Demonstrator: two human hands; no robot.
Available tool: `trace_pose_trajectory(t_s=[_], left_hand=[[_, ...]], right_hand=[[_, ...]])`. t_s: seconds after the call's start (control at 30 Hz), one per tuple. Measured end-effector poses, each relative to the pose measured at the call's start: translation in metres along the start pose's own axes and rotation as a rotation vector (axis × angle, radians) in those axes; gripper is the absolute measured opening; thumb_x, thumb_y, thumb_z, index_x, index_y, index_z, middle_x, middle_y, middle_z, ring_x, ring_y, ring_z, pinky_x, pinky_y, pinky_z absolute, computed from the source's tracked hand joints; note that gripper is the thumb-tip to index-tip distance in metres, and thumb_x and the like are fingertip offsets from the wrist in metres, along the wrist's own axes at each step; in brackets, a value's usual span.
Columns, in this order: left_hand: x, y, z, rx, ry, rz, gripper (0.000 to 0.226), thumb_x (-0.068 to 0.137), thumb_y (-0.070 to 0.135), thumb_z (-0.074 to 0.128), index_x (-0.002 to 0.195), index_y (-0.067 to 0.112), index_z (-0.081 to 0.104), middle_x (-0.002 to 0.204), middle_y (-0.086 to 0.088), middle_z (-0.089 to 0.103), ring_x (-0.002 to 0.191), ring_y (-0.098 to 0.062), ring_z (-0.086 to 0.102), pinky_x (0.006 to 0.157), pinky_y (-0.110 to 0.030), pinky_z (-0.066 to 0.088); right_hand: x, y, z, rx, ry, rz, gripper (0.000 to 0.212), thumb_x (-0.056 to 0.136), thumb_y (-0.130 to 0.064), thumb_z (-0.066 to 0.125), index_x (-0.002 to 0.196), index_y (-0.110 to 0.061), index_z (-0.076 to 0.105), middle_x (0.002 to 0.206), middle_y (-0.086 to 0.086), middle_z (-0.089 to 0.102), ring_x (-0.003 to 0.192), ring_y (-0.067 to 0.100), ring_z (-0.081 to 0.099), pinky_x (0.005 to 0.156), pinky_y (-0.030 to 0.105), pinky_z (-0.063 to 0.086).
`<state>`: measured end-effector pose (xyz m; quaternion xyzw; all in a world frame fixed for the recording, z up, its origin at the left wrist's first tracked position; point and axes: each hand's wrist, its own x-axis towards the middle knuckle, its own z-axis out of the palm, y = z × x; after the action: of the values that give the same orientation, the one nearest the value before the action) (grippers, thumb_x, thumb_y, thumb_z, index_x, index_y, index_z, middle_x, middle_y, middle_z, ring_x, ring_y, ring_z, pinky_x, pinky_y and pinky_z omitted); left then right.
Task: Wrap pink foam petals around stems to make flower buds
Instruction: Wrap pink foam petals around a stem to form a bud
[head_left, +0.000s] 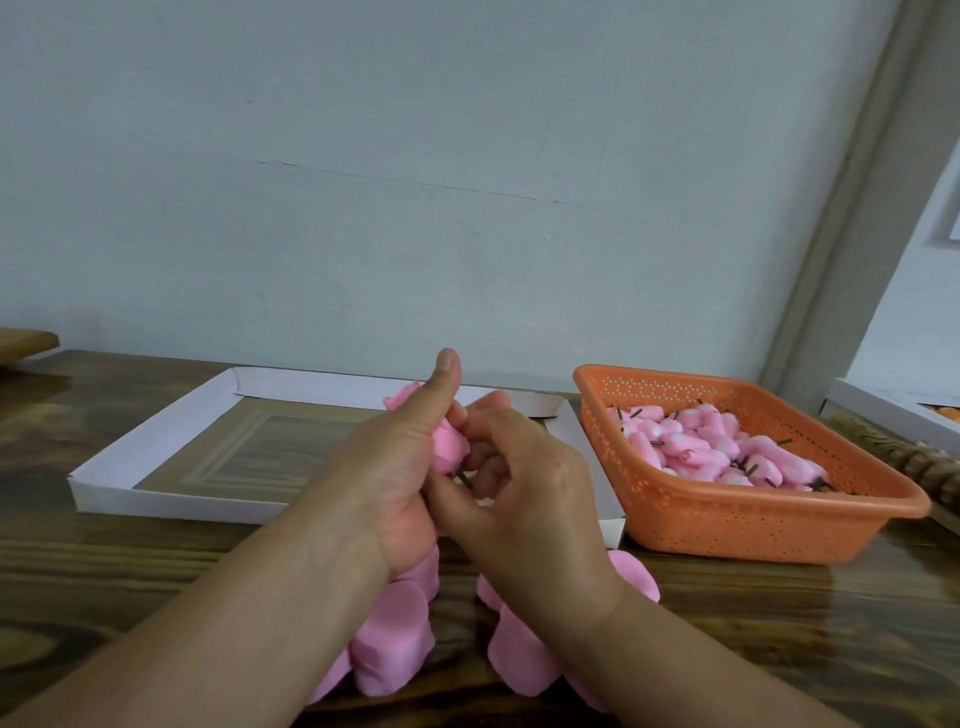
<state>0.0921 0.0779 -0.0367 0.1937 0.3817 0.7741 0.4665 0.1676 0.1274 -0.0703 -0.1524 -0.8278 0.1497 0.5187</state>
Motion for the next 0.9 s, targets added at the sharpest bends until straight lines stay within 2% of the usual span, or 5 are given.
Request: trace_pose_trajectory(t_s=[0.27,0.5,0.7,0.8,0.9], left_hand=[[0.001,-0.004,-0.005,0.024,-0.038,-0.006,0.033,0.053,0.044,0.07,0.039,0.017,0.057,0.079,-0.003,0.075,0.06,-0.014,0.07,0.056,-0.029,0.058],[-0.001,-0.007,-0.001,-0.036,-0.003,-0.004,0.029,0.052,0.045,0.071,0.051,0.018,0.061,0.079,-0.005,0.075,0.059,-0.016,0.069,0.054,-0.029,0.058],[-0.001,-0.005,-0.006,0.107,-0.105,0.027,0.03,0.043,0.05,0.073,0.041,0.021,0.065,0.082,-0.001,0.075,0.066,-0.013,0.07,0.059,-0.029,0.058],[-0.003,-0.001,-0.007,0.219,-0.168,0.037,0.031,0.047,0.055,0.067,0.042,0.024,0.066,0.08,0.004,0.075,0.061,-0.018,0.065,0.044,-0.024,0.042],[-0.004,0.002,-0.009,0.321,-0.236,0.041,0.034,0.051,0.06,0.061,0.047,0.027,0.069,0.082,0.008,0.074,0.073,-0.024,0.045,0.045,-0.022,0.029]], right_hand=[[-0.002,-0.002,-0.001,0.373,-0.085,0.24,0.009,0.078,-0.012,0.071,0.076,-0.01,0.063,0.067,0.005,0.061,0.052,0.018,0.052,0.051,0.042,0.047],[-0.002,0.0,0.0,0.089,-0.065,0.079,0.019,0.075,-0.026,0.063,0.081,-0.009,0.065,0.061,-0.005,0.053,0.052,0.013,0.046,0.05,0.041,0.046],[0.004,-0.006,-0.007,0.594,-0.122,0.358,0.019,0.08,-0.003,0.069,0.065,0.002,0.058,0.051,0.009,0.05,0.046,0.012,0.041,0.043,0.025,0.037],[0.009,-0.005,-0.013,0.772,-0.247,0.509,0.021,0.083,-0.001,0.065,0.063,-0.001,0.058,0.05,0.009,0.054,0.037,0.013,0.042,0.04,0.018,0.036],[0.012,-0.004,-0.016,0.938,-0.38,0.607,0.021,0.082,-0.009,0.066,0.063,-0.006,0.059,0.051,0.005,0.054,0.036,0.013,0.041,0.041,0.019,0.038]])
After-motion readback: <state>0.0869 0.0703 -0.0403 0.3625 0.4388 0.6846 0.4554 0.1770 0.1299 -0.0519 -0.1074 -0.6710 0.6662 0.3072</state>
